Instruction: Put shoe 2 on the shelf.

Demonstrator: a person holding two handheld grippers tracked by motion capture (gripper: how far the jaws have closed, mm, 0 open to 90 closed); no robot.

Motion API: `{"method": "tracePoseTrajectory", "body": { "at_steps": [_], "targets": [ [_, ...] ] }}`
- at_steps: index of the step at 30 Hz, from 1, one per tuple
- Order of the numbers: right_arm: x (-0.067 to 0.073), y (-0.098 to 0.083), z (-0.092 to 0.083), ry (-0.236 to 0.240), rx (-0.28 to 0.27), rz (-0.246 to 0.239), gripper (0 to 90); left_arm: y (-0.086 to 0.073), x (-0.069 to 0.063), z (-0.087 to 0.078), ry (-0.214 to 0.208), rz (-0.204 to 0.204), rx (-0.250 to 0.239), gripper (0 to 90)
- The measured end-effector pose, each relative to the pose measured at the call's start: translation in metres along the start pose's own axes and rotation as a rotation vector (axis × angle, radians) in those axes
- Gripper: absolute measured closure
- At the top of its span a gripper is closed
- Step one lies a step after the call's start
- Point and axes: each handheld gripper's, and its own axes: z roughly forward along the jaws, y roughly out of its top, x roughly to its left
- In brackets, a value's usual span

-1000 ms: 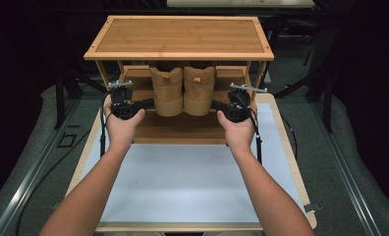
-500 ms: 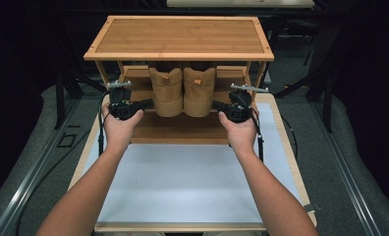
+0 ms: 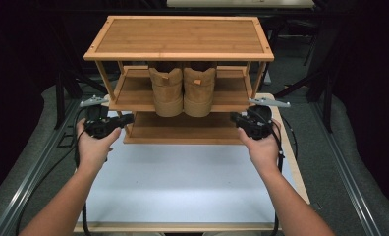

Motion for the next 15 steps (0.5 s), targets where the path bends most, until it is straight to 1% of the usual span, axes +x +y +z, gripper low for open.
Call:
{"method": "tracePoseTrajectory", "body": {
  "at_steps": [2, 3, 4, 5, 6, 7, 8, 9, 10, 11, 12, 14, 15],
  "targets": [
    [-0.006, -0.011, -0.009, 0.001, 0.013, -0.011, 90.0, -0.016, 0.006, -0.008, 0.013, 0.01, 0.001, 83.2],
    [-0.008, -0.018, -0.012, -0.022, 0.007, -0.016, 90.0, -0.024, 0.009, -0.011, 0.022, 0.015, 0.007, 81.6],
    [-0.011, -0.026, -0.017, -0.02, 0.018, -0.025, 90.0, -0.033, 0.013, -0.013, 0.034, 0.022, 0.006, 80.6],
    [-0.014, -0.034, -0.019, -0.042, 0.013, -0.027, 90.0, -0.045, 0.017, -0.016, 0.043, 0.028, 0.009, 79.5],
    [-0.018, -0.045, -0.022, -0.046, 0.024, -0.024, 90.0, -0.055, 0.02, -0.017, 0.053, 0.035, 0.01, 77.4],
    [-0.022, -0.054, -0.023, -0.048, 0.032, -0.012, 90.0, -0.063, 0.023, -0.017, 0.061, 0.037, 0.011, 76.6],
    [-0.024, -0.061, -0.024, -0.044, 0.04, -0.002, 89.9, -0.072, 0.026, -0.016, 0.068, 0.037, 0.027, 75.3],
    [-0.027, -0.07, -0.024, -0.051, 0.046, 0.009, 89.7, -0.081, 0.03, -0.016, 0.077, 0.033, 0.039, 73.9],
    [-0.031, -0.078, -0.024, -0.055, 0.052, 0.024, 89.3, -0.089, 0.034, -0.015, 0.08, 0.024, 0.044, 72.5],
    [-0.034, -0.087, -0.023, -0.073, 0.045, 0.036, 88.5, -0.097, 0.037, -0.014, 0.078, 0.012, 0.044, 70.5],
    [-0.038, -0.095, -0.023, -0.052, 0.069, 0.045, 88.1, -0.104, 0.04, -0.014, 0.081, 0.003, 0.047, 69.0],
    [-0.044, -0.11, -0.019, -0.1, 0.071, 0.066, 87.5, -0.116, 0.046, -0.012, 0.086, -0.01, 0.053, 65.4],
    [-0.048, -0.117, -0.018, -0.103, 0.082, 0.074, 86.7, -0.121, 0.049, -0.011, 0.093, -0.01, 0.057, 63.1]
  ]
}}
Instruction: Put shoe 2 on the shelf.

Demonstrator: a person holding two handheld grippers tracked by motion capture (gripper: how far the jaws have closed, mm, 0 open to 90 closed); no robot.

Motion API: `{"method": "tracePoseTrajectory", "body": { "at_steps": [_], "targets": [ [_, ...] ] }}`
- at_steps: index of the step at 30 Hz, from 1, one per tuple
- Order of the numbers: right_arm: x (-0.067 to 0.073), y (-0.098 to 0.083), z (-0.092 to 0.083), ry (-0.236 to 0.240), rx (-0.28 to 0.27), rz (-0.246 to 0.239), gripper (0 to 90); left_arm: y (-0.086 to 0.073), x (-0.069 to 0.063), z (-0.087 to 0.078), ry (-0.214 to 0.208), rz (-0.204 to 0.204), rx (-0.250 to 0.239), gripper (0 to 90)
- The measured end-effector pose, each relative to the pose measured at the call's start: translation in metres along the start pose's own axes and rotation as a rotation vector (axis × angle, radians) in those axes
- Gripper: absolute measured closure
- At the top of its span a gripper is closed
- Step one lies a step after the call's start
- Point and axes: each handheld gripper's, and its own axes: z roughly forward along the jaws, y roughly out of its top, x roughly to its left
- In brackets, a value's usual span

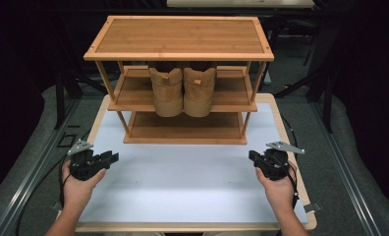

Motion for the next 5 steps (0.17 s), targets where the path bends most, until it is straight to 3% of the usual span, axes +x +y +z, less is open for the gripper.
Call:
{"method": "tracePoseTrajectory", "body": {
  "at_steps": [3, 4, 5],
  "targets": [
    [-0.011, -0.016, 0.006, -0.039, 0.02, 0.026, 79.9, -0.015, 0.008, 0.004, 0.019, 0.009, -0.009, 52.5],
    [-0.015, -0.02, 0.007, -0.021, 0.028, 0.028, 73.5, -0.019, 0.01, 0.006, 0.02, 0.006, -0.009, 49.3],
    [-0.018, -0.024, 0.009, -0.049, 0.02, 0.019, 66.1, -0.022, 0.013, 0.007, 0.026, 0.009, -0.001, 46.1]
  ]
}}
